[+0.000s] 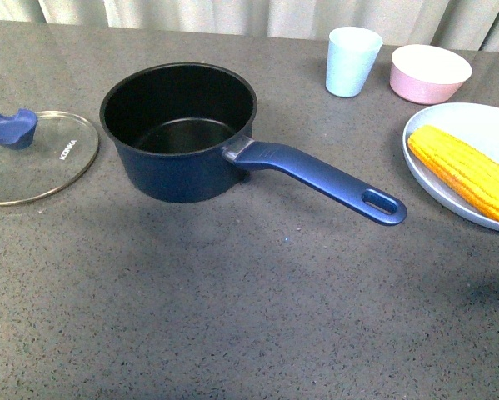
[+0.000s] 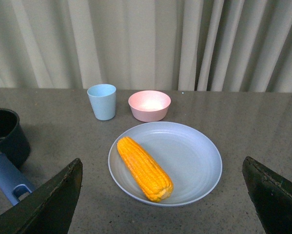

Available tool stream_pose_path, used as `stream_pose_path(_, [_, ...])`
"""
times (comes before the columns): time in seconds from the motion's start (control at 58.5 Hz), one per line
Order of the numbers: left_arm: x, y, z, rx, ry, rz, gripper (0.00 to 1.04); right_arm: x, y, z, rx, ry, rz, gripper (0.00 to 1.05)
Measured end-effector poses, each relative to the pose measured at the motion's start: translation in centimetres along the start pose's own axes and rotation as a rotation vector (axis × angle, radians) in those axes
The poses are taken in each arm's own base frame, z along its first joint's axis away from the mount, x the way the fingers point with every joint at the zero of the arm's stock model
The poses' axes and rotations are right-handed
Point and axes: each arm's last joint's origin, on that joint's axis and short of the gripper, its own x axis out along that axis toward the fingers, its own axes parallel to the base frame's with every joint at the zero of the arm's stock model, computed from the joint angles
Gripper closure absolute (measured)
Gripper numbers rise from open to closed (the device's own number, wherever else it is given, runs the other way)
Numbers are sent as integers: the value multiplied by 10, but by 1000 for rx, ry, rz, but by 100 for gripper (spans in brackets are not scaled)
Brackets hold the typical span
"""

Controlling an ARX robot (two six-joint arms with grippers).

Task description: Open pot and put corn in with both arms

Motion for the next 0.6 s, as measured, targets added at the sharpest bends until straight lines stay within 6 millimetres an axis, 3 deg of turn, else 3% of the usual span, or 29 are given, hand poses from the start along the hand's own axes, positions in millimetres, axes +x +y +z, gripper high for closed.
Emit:
stream_pose_path(0.188, [-18,-12,4,1,0,-6,103,0,0,0,0,0,0,9])
stream_pose_path(0.342, [-37,-12,18,1,-12,-2,103,0,0,0,0,0,0,9])
stream_pose_path(0.598, [-56,-12,20,1,-17,-2,103,0,0,0,0,0,0,9])
